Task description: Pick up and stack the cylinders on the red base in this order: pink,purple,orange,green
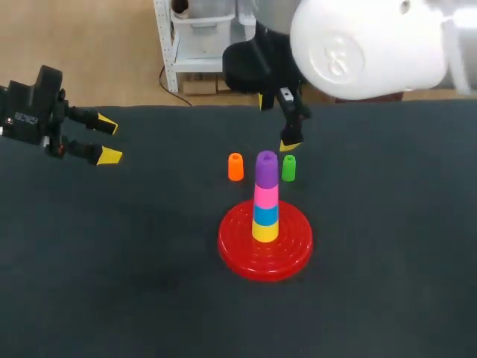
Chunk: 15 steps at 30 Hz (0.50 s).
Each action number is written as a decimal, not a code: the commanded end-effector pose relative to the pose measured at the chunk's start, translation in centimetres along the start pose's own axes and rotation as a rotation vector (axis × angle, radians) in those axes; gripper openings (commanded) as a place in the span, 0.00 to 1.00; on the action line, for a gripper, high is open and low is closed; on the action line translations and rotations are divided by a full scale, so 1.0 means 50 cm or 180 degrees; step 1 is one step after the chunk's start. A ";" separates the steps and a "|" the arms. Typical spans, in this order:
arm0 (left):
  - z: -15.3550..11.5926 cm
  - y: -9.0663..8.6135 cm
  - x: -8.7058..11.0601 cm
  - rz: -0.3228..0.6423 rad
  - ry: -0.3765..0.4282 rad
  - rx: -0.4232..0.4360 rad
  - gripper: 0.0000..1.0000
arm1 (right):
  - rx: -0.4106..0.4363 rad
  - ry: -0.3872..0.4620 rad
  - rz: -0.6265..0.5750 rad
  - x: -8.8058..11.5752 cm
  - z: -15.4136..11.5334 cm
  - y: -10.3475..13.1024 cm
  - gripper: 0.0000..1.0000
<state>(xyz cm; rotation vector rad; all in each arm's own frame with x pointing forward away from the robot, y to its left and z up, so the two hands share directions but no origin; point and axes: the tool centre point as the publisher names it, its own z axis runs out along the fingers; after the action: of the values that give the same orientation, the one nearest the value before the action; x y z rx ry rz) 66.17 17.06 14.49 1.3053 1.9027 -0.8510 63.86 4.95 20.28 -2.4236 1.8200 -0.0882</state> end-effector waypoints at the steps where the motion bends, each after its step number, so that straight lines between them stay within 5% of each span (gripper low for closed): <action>1: -0.001 0.002 0.003 0.0011 -0.0009 0.0010 1.00 | -0.0107 0.0031 0.0012 -0.007 0.043 -0.063 1.00; 15: -0.001 0.002 0.003 0.0011 -0.0009 0.0010 1.00 | -0.0479 -0.0044 0.0179 0.003 0.177 -0.140 1.00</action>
<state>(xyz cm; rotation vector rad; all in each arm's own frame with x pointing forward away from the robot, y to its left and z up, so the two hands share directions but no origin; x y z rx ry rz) 66.17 17.07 14.49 1.3053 1.9027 -0.8510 69.60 6.53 13.34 -2.4156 1.9127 -0.0096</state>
